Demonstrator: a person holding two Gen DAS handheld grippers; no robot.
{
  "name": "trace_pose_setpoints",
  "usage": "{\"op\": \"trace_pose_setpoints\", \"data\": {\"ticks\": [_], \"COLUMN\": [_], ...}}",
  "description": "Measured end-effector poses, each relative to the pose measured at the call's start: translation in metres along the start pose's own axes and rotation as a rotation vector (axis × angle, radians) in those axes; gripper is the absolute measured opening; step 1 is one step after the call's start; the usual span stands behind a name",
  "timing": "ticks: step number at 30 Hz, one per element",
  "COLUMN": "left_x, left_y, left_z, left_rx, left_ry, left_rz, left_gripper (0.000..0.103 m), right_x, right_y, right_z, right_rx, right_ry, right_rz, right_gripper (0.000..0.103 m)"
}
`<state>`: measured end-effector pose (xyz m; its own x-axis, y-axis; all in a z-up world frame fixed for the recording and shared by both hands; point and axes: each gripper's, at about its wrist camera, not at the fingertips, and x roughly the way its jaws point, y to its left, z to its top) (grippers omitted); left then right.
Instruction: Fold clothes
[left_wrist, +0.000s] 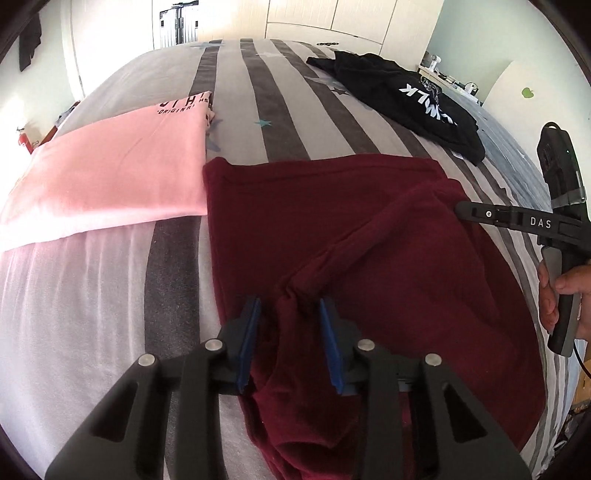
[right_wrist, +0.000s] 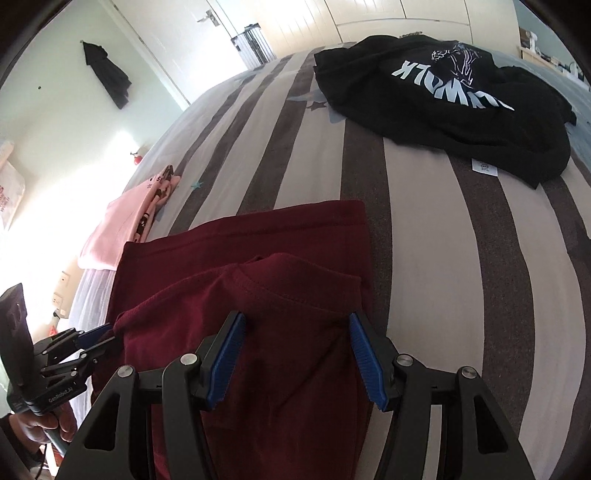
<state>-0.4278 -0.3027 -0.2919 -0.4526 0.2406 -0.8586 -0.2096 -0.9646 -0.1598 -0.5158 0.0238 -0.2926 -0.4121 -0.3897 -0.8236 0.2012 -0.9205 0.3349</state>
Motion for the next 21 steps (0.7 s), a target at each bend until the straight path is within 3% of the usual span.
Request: {"op": "trace_pose_setpoints", "data": {"ticks": [1,4,9,14,15,17,18,21], "left_x": [0.000,0.000,0.004,0.008,0.009,0.009,0.007,-0.004], "left_y": [0.001,0.000,0.000,-0.005,-0.006,-0.009,-0.011,-0.013], "left_z": [0.000,-0.001,-0.002,-0.003,-0.003,-0.003,-0.001,0.005], "left_rx": [-0.011,-0.022,-0.030,0.005,0.014,0.030,0.030,0.027], "left_ry": [0.000,0.000,-0.002,-0.010,-0.011,-0.012,-0.019,-0.056], "left_rz": [-0.004,-0.003,0.007,0.022,0.021,0.001,-0.001,-0.014], "left_gripper": [0.032,0.035,0.041,0.043,0.040,0.020,0.016,0.010], "right_x": [0.001,0.001,-0.003,0.001,0.001,0.000,-0.001,-0.014], "right_y": [-0.001,-0.008,-0.020,-0.015,-0.016,-0.018,-0.018,-0.012], "right_z": [0.001,0.007,0.012,0.009,0.010,0.011,0.012,0.015], "right_rx": [-0.001,0.022,0.077,0.013,0.015,0.019,0.019,-0.004], "right_ry": [0.000,0.000,0.011,0.025,0.021,0.013,0.005,-0.035], "right_rz": [-0.013,-0.037,-0.015,-0.042,-0.042,-0.054,-0.058,-0.046], "right_gripper": [0.041,0.034,0.037,0.037,0.036,0.029,0.020,0.010]}}
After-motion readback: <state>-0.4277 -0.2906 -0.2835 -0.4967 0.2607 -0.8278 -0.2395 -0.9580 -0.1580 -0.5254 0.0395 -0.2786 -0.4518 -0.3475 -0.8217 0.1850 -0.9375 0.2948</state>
